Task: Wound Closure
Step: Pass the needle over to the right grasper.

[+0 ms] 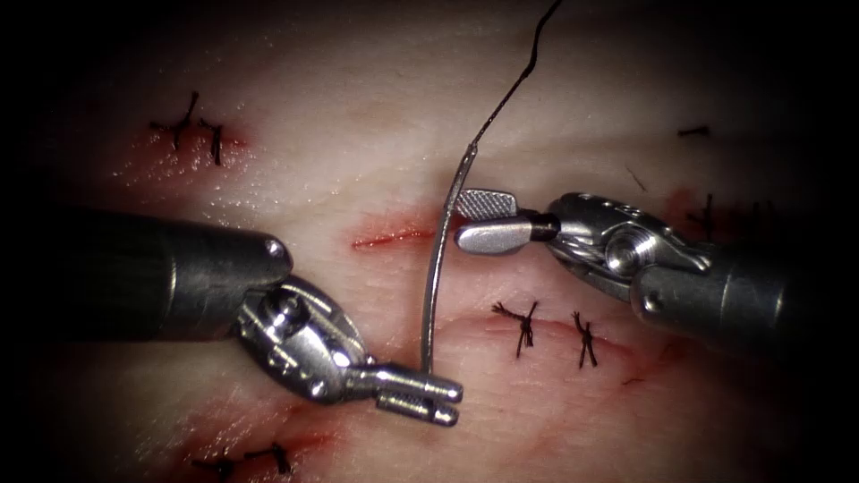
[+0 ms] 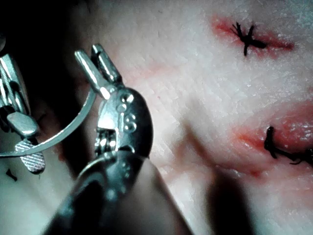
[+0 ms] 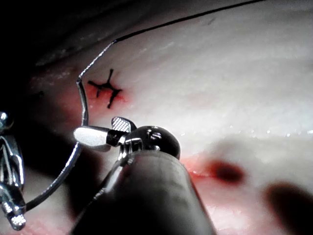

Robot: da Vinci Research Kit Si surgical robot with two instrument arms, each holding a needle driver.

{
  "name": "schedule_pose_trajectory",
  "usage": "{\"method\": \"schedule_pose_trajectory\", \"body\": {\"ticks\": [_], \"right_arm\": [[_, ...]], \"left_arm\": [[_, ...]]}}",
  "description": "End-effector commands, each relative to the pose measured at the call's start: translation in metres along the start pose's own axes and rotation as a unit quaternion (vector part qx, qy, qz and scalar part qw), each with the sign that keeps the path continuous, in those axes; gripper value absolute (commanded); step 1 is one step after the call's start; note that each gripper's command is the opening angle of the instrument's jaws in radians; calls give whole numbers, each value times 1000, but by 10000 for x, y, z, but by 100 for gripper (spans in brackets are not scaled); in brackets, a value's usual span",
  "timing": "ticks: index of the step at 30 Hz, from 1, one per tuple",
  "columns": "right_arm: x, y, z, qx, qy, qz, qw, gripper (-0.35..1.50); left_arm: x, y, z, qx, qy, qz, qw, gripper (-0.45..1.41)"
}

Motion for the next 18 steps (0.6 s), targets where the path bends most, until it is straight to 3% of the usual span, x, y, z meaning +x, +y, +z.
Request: {"method": "schedule_pose_trajectory", "body": {"ticks": [1,14,15,16,17,18], "right_arm": [[4,0,15,4,-1,2,1000,126],[-4,-7,32,10,-5,2,1000,106],[-5,-7,33,10,-5,1,1000,91],[-7,-6,33,11,-6,0,1000,9],[-8,-5,31,13,-8,0,1000,-35],[-9,-5,31,14,-9,2,1000,-35]], "left_arm": [[-6,-3,6,2,-1,1,1000,-45],[-6,-3,7,4,-4,1,1000,-45],[-6,-3,7,5,-3,1,1000,-45],[-6,-4,7,5,-3,1,1000,-45],[-6,-4,7,5,-3,1,1000,-45],[-5,-4,7,5,-3,1,1000,-45]]}}
